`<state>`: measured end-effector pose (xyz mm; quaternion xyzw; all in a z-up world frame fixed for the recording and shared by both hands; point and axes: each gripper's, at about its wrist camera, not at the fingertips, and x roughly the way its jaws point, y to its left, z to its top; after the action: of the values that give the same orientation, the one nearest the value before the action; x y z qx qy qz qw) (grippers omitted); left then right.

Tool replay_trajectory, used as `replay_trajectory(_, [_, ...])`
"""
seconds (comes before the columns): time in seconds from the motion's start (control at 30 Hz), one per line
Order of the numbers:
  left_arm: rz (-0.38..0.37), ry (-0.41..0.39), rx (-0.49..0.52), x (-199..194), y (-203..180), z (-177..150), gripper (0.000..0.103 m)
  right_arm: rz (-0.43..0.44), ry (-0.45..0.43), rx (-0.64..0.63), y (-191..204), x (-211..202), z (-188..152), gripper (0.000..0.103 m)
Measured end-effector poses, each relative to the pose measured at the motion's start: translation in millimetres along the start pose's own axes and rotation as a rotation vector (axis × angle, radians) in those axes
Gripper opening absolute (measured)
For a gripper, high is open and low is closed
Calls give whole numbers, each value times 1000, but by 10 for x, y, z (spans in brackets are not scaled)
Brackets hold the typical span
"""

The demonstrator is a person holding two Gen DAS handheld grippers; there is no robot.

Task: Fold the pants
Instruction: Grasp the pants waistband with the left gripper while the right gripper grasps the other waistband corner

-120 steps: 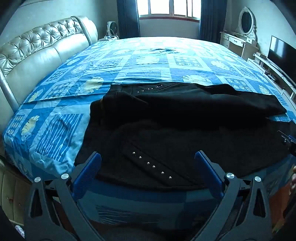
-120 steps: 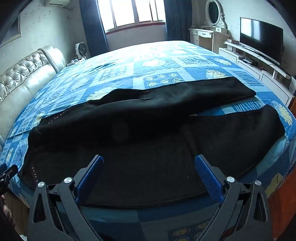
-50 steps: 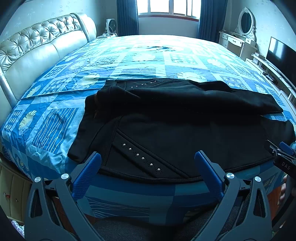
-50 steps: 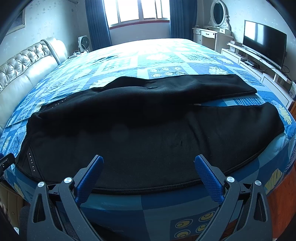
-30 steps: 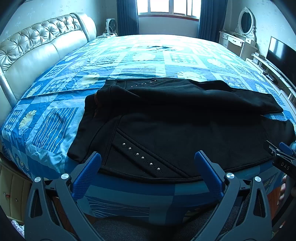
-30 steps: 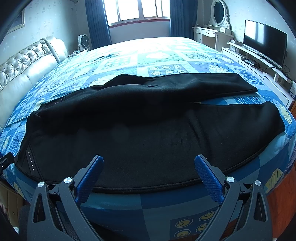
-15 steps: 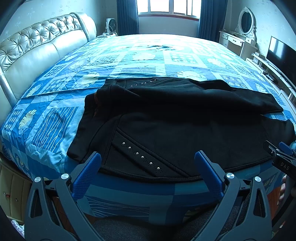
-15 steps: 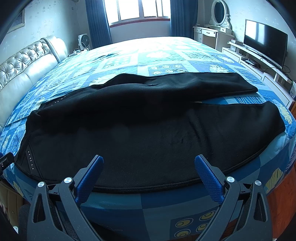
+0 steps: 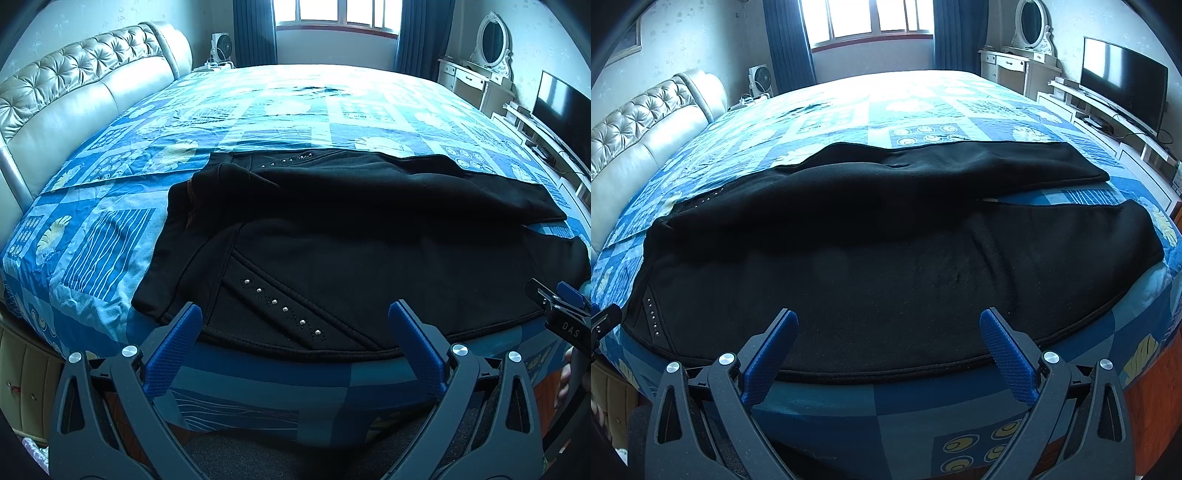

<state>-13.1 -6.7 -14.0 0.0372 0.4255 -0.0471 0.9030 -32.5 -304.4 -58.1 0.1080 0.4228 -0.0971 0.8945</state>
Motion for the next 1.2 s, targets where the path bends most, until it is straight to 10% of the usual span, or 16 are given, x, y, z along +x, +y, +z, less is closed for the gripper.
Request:
replay_trajectory(0.23, [-16, -25, 49, -4, 45, 71, 101, 120, 12, -27, -5, -12, 177, 98])
replay_trajectory(0.43, [-208, -69, -28, 24, 667, 458, 101, 303, -40, -106, -60, 119, 756, 98])
replay_trajectory(0.8, [-384, 159, -110, 1695, 2013, 1470, 101, 507, 119, -270, 300, 1249, 1967, 98])
replay_trajectory(1.13, [-592, 243, -81, 2610, 1903, 1869, 100, 523, 326, -386, 431, 2126, 2184, 98])
replay_trajectory(1.2, [-591, 243, -57, 2650, 1841, 1917, 86, 516, 343, -398, 431, 2216, 2210, 98])
